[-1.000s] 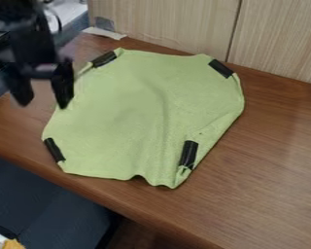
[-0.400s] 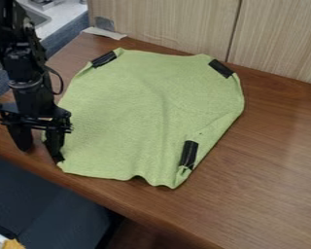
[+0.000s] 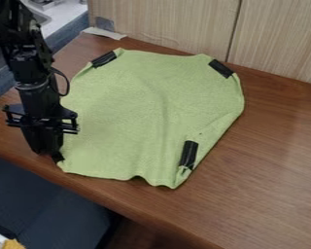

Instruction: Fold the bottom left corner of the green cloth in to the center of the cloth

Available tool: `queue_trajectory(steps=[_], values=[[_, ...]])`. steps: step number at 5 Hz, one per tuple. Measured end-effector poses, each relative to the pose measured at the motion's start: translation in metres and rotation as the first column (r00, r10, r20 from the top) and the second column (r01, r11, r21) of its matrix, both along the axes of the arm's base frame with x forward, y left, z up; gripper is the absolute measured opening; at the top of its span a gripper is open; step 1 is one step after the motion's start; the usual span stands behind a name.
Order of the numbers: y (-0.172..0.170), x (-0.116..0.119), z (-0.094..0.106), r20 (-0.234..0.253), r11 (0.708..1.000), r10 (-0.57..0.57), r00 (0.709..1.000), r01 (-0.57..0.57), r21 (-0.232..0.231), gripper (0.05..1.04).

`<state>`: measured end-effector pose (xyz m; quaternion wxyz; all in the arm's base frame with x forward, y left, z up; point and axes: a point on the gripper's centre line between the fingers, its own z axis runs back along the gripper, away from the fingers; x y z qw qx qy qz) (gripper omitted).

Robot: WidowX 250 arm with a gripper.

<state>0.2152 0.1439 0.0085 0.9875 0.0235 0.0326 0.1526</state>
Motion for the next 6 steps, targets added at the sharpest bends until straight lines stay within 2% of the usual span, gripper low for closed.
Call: queue_trajectory(steps=[1,2,3,4,5,6], values=[[-0.001,0.001,0.0,0.019,1.0,-0.004,1.0,0.004,0.002,0.183],[-0.006,0.002,0.003,0.042,1.0,-0.017,0.999,0.018,-0.017,0.107],[-0.014,0.003,0.018,0.047,0.998,-0.028,0.998,0.031,-0.052,0.063],[-0.02,0.018,0.05,0.093,0.997,-0.037,0.995,0.043,-0.07,0.056],[-0.033,0.044,0.082,0.16,0.995,-0.046,0.986,0.06,-0.085,0.055],[-0.051,0.074,0.104,0.235,0.99,-0.067,0.97,0.093,-0.104,0.055]])
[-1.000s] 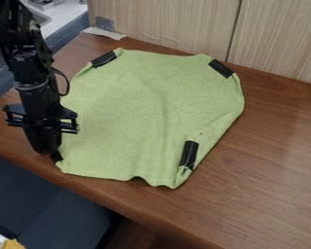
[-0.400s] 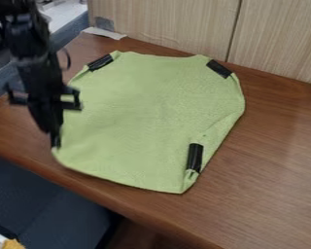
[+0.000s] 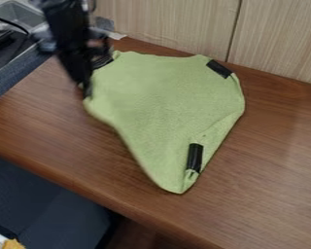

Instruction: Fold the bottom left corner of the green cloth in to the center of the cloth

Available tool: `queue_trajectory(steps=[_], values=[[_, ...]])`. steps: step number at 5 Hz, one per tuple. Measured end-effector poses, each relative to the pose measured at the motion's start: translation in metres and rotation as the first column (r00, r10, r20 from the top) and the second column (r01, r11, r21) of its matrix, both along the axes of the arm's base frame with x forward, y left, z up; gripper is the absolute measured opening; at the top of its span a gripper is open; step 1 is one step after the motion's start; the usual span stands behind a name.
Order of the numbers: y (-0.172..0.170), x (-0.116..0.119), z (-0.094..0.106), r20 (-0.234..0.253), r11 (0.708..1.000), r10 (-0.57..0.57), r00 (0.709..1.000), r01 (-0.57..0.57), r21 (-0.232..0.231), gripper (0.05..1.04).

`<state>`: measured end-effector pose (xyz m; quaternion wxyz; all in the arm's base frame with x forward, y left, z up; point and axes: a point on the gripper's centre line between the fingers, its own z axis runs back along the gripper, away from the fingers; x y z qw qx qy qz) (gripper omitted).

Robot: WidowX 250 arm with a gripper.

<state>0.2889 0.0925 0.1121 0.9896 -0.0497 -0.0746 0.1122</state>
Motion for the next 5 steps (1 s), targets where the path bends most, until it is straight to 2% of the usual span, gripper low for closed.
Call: queue_trajectory(steps=[1,2,3,4,5], values=[[-0.022,0.034,-0.008,-0.005,1.0,-0.014,1.0,0.014,-0.012,0.055],[-0.038,0.06,-0.026,-0.011,1.0,-0.011,1.0,0.01,-0.02,0.055],[-0.044,0.078,-0.054,-0.039,1.0,-0.013,0.999,0.014,0.003,0.055],[-0.05,0.084,-0.079,-0.066,0.998,-0.042,0.997,0.045,0.044,0.055],[-0.046,0.085,-0.089,-0.072,0.996,-0.062,0.996,0.066,0.063,0.073]])
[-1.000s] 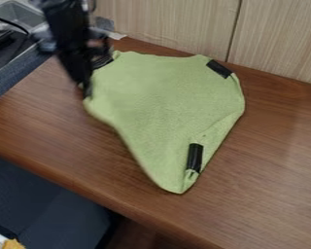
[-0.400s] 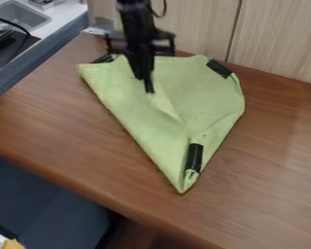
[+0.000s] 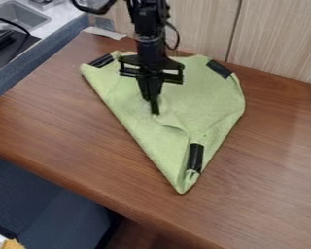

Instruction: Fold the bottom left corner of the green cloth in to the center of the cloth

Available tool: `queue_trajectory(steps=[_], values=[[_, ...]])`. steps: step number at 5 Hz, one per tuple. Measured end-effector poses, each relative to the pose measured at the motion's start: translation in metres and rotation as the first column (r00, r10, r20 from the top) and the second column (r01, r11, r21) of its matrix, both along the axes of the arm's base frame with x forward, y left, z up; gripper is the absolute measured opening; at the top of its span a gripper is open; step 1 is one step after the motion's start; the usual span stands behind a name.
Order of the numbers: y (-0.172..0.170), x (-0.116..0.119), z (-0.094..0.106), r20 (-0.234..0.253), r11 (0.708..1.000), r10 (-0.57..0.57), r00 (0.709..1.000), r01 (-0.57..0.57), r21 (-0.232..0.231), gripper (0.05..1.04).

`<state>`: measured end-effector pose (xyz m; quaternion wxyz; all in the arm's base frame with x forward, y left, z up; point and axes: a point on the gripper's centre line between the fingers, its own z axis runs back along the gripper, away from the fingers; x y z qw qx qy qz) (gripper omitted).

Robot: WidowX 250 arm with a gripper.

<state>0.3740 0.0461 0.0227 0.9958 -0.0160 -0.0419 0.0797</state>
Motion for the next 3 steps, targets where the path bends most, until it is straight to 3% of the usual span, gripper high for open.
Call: queue_trajectory(steps=[1,2,3], values=[[0.0009,-0.0035,-0.0023,-0.029,1.0,-0.009,1.0,0.008,-0.009,0.216],[0.0043,-0.0072,-0.0038,-0.037,1.0,0.017,0.999,-0.018,-0.018,0.467],[0.0039,-0.0088,0.0044,-0.029,1.0,0.014,0.999,-0.015,-0.025,0.778]])
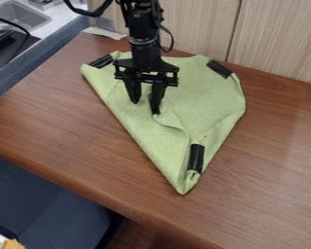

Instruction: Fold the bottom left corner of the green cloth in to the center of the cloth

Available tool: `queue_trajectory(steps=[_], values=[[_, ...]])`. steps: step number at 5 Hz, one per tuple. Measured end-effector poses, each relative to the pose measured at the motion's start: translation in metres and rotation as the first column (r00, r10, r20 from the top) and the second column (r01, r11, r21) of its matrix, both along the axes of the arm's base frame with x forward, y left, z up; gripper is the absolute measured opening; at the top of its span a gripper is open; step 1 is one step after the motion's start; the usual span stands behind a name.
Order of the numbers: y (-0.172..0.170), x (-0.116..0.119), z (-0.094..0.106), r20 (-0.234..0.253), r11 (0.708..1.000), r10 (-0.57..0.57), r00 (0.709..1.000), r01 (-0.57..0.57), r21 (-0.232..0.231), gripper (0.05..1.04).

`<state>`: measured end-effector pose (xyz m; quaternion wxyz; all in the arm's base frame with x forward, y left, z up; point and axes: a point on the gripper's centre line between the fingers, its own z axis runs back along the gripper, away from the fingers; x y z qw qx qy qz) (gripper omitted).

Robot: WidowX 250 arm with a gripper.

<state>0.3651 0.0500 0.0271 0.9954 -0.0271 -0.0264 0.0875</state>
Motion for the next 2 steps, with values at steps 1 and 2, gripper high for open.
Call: queue_trajectory(steps=[1,2], values=[[0.0,0.0,0.017,0.028,1.0,-0.009,1.0,0.009,-0.013,0.997],[0.006,-0.003,0.045,0.069,1.0,-0.023,0.997,0.023,-0.004,1.005]])
